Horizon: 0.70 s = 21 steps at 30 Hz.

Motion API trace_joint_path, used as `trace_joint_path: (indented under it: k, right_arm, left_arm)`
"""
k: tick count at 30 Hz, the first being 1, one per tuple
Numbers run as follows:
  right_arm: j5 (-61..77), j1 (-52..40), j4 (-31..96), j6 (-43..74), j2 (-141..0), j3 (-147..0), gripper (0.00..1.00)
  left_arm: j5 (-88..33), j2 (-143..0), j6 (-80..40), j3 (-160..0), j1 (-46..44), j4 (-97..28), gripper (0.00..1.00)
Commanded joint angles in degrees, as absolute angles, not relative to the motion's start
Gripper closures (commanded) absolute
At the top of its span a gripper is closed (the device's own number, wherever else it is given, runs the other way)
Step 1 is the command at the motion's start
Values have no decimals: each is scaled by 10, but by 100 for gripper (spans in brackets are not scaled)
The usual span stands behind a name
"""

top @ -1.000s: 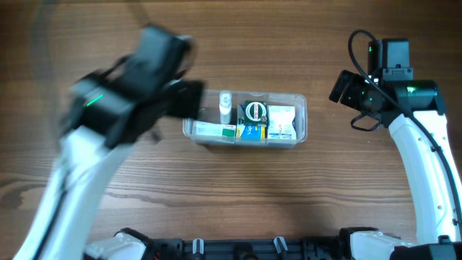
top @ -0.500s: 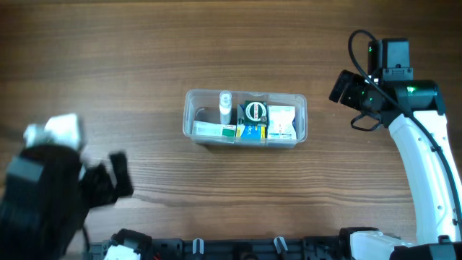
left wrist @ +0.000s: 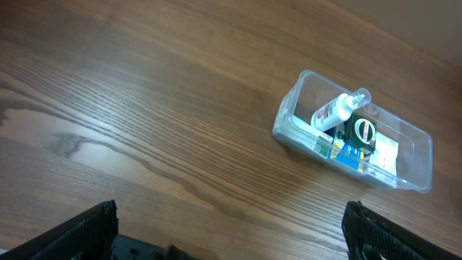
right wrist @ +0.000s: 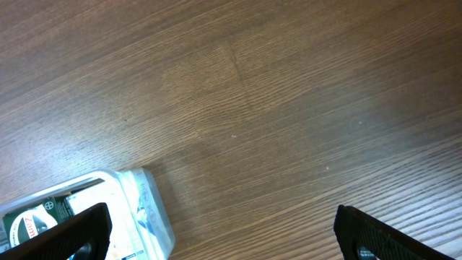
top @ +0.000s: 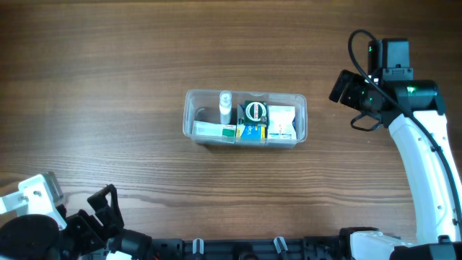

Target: Pack container

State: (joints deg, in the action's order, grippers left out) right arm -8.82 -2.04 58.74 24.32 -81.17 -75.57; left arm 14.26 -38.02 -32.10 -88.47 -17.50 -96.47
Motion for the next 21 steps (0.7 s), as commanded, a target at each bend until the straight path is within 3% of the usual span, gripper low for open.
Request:
trace_joint_path:
  k: [1,10,21]
  right_arm:
    - [-90,-18,587,241,-815,-761,0]
    - [-90,-18,587,241,-815,-761,0]
    - [-90,-18,587,241,-815,-761,0]
  left_arm:
    - [148,-377,-333,-882,-171,-962,0]
    - [181,-359,-328,-827,-175,-900,0]
    - [71,-200,-244,-470,-62,-615,0]
